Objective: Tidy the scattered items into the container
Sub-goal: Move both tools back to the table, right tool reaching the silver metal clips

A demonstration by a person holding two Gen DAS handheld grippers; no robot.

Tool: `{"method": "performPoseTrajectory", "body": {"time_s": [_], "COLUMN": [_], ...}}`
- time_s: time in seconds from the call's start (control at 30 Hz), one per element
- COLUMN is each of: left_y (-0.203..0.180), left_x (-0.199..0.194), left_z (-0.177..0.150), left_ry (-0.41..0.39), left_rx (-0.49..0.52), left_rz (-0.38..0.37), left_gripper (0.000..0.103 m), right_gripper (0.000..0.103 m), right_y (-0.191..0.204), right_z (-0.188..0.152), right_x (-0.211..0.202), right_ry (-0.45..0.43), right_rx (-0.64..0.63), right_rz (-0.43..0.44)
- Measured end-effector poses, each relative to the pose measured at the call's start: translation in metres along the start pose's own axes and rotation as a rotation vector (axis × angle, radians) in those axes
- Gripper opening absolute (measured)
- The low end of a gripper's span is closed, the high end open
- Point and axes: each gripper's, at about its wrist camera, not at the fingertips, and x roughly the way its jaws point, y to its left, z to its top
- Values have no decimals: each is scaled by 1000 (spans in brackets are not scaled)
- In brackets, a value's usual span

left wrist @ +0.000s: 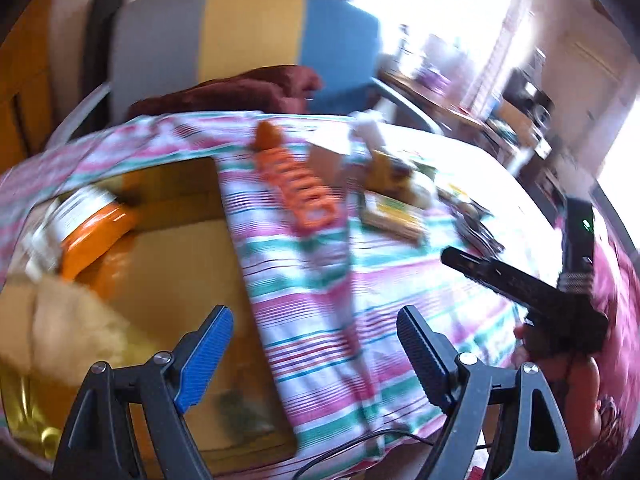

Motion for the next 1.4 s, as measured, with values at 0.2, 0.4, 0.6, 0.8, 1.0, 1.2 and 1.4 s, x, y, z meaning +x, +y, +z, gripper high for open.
{"method": "performPoseTrajectory", "body": {"time_s": [0.2, 0.4, 0.6, 0.8, 1.0, 1.2, 1.4], "left_y": [-31, -32, -32, -30, -26, -22, -14], "left_x": [25, 43, 55, 57, 53, 44, 25], "left_z": [3, 0, -5, -9, -9, -9, -6], "left_ry": [61, 116, 154, 164, 145, 107, 34], "left_rx": [83, 95, 104, 91, 68, 47, 12], "left_rz": [-20, 28, 43, 26, 10, 8, 40], "left_gripper": [85, 85, 85, 85, 85, 85, 85], "right_gripper": [66, 67, 55, 55, 57, 57, 53], "right_y": [-50, -89, -141, -165, -133, -89, -30], "right_z": [31, 113, 152, 137, 94, 48, 7], "right_x": [-11, -10, 23, 38, 35, 25, 28], "right_ry": [-75, -158, -13, 100, 131, 108, 135], "right_rx": [-7, -95, -13, 140, 56, 58, -26], "right_rz": [-99, -296, -359, -130, -122, -50, 34]}}
